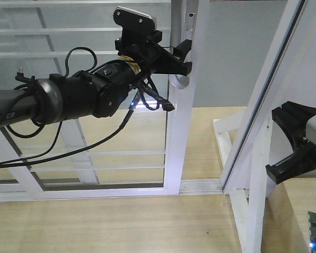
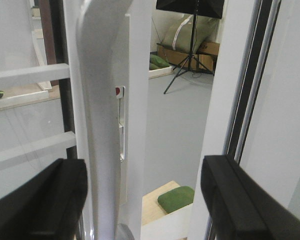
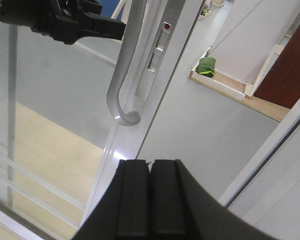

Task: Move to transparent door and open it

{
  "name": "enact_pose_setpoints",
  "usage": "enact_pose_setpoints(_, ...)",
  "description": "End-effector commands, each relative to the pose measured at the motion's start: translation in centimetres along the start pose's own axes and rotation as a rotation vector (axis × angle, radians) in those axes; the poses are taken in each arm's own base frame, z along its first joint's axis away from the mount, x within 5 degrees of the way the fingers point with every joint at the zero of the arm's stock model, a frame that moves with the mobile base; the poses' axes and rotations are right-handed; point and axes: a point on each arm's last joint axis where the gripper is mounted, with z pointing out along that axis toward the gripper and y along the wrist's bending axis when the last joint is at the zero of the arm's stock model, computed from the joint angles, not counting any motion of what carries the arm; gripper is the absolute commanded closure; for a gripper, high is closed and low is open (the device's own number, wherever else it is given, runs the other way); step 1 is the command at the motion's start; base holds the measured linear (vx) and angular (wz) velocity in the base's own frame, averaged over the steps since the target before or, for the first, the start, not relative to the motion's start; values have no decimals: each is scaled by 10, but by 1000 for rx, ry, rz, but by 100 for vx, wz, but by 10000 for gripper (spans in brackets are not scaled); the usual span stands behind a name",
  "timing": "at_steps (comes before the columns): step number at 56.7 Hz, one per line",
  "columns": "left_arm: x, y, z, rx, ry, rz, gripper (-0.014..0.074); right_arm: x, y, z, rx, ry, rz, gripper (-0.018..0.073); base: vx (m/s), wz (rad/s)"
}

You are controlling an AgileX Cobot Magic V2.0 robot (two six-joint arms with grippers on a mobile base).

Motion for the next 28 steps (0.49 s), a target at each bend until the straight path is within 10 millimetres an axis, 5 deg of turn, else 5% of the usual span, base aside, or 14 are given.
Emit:
enact_pose_setpoints(1, -38, -2, -1, -3, -150, -1, 21, -17, -4, -2, 22, -104, -19, 565, 0, 0)
enact_pose_setpoints(17, -32, 23, 6, -171, -159, -39, 21, -16, -4, -2, 20, -97, -19, 565, 0, 0)
enact_pose_setpoints(28, -30, 18, 7, -133, -128, 36, 21, -16, -4, -2, 20, -96, -19, 565, 0, 0)
